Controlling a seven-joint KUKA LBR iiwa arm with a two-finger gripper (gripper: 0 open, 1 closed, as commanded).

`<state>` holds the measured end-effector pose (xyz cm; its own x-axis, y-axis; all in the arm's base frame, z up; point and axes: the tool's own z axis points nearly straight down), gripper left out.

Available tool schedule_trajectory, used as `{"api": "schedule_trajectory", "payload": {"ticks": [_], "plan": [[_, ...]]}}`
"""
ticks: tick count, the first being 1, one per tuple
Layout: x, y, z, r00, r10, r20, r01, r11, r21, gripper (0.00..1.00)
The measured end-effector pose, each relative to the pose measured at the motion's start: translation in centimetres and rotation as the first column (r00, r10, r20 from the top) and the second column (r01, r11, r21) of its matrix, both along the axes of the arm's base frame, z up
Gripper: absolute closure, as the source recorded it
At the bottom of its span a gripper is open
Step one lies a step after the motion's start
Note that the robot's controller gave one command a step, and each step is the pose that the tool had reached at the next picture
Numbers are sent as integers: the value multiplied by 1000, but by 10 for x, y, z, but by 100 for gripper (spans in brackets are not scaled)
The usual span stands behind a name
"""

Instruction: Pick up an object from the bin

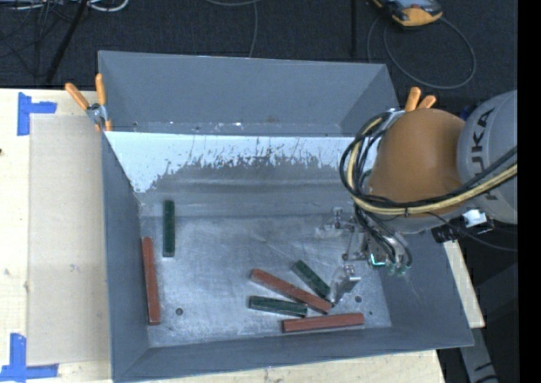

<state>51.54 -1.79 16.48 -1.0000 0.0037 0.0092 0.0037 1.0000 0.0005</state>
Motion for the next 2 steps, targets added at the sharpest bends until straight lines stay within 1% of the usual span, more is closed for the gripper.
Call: {"api": "schedule_trajectory", "payload": {"ticks": [1,2], "plan": [[2,0,4,1000,1,7,-1,1000,0,0],[5,24,-80,999,-23,33,23,1000,1,100]]}}
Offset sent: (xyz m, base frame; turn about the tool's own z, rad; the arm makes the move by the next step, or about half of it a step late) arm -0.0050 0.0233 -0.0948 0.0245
